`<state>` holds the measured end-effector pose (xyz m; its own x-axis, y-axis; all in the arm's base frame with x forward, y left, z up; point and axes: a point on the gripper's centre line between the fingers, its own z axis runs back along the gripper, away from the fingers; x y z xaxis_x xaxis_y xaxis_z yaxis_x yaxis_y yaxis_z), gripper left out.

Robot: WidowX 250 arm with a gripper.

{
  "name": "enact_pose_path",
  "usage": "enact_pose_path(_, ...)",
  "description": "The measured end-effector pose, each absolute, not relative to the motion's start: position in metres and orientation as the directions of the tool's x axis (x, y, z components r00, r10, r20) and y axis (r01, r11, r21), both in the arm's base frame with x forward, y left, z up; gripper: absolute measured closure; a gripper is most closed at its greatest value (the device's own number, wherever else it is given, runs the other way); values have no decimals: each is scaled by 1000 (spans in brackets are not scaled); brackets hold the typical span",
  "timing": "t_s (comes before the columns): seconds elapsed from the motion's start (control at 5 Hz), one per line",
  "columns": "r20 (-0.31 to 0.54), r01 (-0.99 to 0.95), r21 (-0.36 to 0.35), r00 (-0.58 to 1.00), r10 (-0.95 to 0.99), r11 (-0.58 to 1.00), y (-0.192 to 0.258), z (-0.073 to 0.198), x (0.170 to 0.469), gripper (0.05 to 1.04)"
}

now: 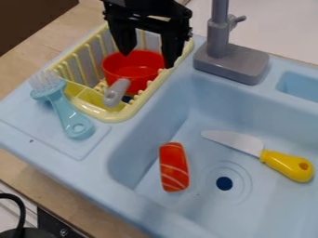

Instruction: Put the salmon into the red pot

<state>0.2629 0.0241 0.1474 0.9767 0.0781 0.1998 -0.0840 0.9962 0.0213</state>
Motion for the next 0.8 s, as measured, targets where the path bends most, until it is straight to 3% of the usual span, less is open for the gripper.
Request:
enact_pose_path(0.6, 155, -94, 53, 984, 85, 994, 4, 137, 233, 83)
enact_pose_path(0.8, 160, -157, 20, 975, 152, 987, -9, 141, 216, 83)
